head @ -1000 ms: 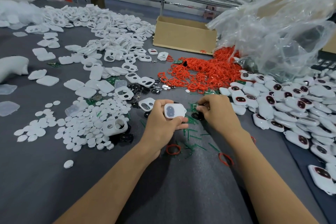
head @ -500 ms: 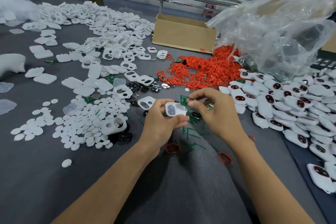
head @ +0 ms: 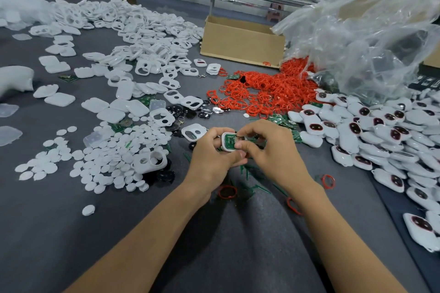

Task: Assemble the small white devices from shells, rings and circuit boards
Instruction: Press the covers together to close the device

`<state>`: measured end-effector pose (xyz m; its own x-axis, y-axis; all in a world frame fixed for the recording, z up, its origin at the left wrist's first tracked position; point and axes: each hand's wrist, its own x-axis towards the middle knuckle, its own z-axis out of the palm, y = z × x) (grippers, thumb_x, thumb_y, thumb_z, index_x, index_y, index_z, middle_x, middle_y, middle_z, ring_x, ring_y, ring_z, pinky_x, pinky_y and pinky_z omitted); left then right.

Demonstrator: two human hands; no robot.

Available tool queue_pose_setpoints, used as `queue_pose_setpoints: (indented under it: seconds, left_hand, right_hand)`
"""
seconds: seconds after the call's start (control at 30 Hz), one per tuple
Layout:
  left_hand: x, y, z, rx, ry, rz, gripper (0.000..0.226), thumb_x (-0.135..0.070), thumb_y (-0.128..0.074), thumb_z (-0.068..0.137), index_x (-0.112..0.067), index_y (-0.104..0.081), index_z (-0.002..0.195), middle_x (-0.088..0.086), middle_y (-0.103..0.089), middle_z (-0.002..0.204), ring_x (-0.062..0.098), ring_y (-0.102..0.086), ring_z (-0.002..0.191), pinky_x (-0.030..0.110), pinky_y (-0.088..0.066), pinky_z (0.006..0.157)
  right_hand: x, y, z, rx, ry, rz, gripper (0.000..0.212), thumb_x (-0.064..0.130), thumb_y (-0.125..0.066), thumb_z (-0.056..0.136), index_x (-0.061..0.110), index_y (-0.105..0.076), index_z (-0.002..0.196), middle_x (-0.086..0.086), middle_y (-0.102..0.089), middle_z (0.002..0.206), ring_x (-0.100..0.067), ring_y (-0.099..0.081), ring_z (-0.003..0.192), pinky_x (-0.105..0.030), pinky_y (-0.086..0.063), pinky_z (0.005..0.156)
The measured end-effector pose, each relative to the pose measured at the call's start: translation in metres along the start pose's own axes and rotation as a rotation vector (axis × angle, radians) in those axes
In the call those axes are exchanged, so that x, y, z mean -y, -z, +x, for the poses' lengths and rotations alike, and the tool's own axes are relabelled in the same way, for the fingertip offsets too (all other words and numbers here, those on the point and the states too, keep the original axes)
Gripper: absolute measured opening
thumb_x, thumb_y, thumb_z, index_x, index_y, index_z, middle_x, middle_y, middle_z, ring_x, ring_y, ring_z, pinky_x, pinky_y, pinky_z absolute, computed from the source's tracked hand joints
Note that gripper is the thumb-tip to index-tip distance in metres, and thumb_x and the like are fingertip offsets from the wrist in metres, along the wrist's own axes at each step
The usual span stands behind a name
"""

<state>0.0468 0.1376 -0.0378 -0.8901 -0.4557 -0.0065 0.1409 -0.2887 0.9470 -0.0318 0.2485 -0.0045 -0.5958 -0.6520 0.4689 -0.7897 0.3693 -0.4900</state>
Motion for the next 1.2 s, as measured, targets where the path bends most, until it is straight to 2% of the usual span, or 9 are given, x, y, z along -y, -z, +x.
queue_pose_setpoints:
  seconds: [0.27, 0.5, 0.63, 0.7, 0.77, 0.83, 0.9, 1.07, 1.2]
  left_hand:
    - [-0.005, 0.0, 0.0, -0.01, 0.048, -0.018, 0.037, 0.019, -0.061, 0.082, -0.005, -0.058, 0.11, 0.012, -0.068, 0.095, 0.018, -0.069, 0.077, 0.03, -0.061, 0.071]
    - [-0.01, 0.0, 0.002, -0.018, 0.119, -0.109, 0.017, 0.001, -0.052, 0.096, -0.007, -0.064, 0.106, 0.011, -0.071, 0.084, 0.02, -0.071, 0.071, 0.029, -0.061, 0.071]
    - [-0.008, 0.001, 0.001, -0.033, 0.101, -0.085, 0.018, -0.001, -0.049, 0.098, -0.004, -0.066, 0.101, 0.013, -0.072, 0.083, 0.021, -0.07, 0.07, 0.028, -0.061, 0.067]
    - [-0.009, 0.0, 0.001, -0.042, 0.098, -0.086, 0.018, 0.001, -0.049, 0.098, -0.002, -0.066, 0.1, 0.016, -0.072, 0.084, 0.022, -0.071, 0.071, 0.027, -0.06, 0.065]
    - [-0.009, 0.0, 0.001, -0.058, 0.099, -0.086, 0.017, 0.001, -0.049, 0.098, -0.001, -0.066, 0.102, 0.019, -0.073, 0.087, 0.024, -0.072, 0.071, 0.026, -0.06, 0.064]
    - [-0.009, -0.001, 0.001, -0.069, 0.103, -0.096, 0.018, 0.002, -0.047, 0.098, -0.001, -0.064, 0.103, 0.019, -0.073, 0.086, 0.027, -0.074, 0.07, 0.025, -0.059, 0.062]
    - [-0.008, -0.002, 0.001, -0.076, 0.105, -0.092, 0.019, 0.002, -0.046, 0.099, -0.001, -0.064, 0.104, 0.02, -0.073, 0.086, 0.029, -0.074, 0.071, 0.025, -0.06, 0.061]
    - [-0.007, -0.002, 0.002, -0.089, 0.106, -0.088, 0.019, 0.003, -0.046, 0.099, -0.001, -0.064, 0.105, 0.021, -0.073, 0.09, 0.031, -0.074, 0.074, 0.025, -0.059, 0.061]
    - [-0.006, -0.001, 0.001, -0.086, 0.103, -0.076, 0.02, 0.002, -0.046, 0.099, -0.001, -0.064, 0.109, 0.018, -0.074, 0.09, 0.03, -0.074, 0.075, 0.024, -0.059, 0.062]
  right_hand:
    - [0.001, -0.002, 0.0, -0.005, -0.01, -0.024, 0.011, 0.012, -0.076, 0.077, 0.01, -0.071, 0.087, -0.004, -0.065, 0.086, -0.019, -0.058, 0.08, -0.036, -0.047, 0.075]
    - [0.001, -0.004, -0.002, -0.031, 0.024, -0.052, 0.011, 0.015, -0.073, 0.08, 0.011, -0.071, 0.091, -0.004, -0.066, 0.089, -0.023, -0.061, 0.084, -0.043, -0.049, 0.075]
    - [0.001, -0.005, -0.003, -0.039, 0.037, -0.042, 0.014, 0.018, -0.075, 0.079, 0.012, -0.073, 0.09, -0.002, -0.067, 0.089, -0.022, -0.062, 0.085, -0.041, -0.05, 0.075]
    - [-0.001, -0.004, -0.002, -0.022, 0.039, -0.024, 0.014, 0.019, -0.076, 0.078, 0.012, -0.074, 0.089, -0.001, -0.067, 0.087, -0.02, -0.062, 0.083, -0.037, -0.05, 0.075]
    - [-0.003, -0.003, 0.001, -0.006, 0.015, 0.049, 0.008, 0.018, -0.075, 0.08, 0.014, -0.075, 0.087, 0.002, -0.068, 0.084, -0.013, -0.061, 0.079, -0.025, -0.047, 0.073]
    - [-0.006, -0.002, 0.009, -0.063, -0.057, 0.14, 0.007, 0.013, -0.069, 0.085, 0.014, -0.075, 0.087, 0.005, -0.07, 0.083, -0.007, -0.061, 0.077, -0.014, -0.043, 0.07]
    - [-0.016, 0.002, 0.021, -0.149, -0.118, 0.109, 0.012, 0.007, -0.064, 0.088, 0.01, -0.075, 0.09, 0.001, -0.072, 0.087, -0.007, -0.061, 0.08, -0.01, -0.042, 0.071]
    - [-0.044, 0.016, 0.053, -0.12, -0.31, -0.142, 0.033, -0.007, -0.051, 0.085, 0.013, -0.074, 0.095, -0.007, -0.073, 0.097, -0.019, -0.065, 0.089, -0.032, -0.052, 0.081]
    - [-0.044, 0.012, 0.069, -0.022, -0.3, -0.194, 0.041, -0.012, -0.047, 0.078, 0.013, -0.075, 0.093, -0.008, -0.073, 0.099, -0.017, -0.063, 0.088, -0.031, -0.053, 0.081]
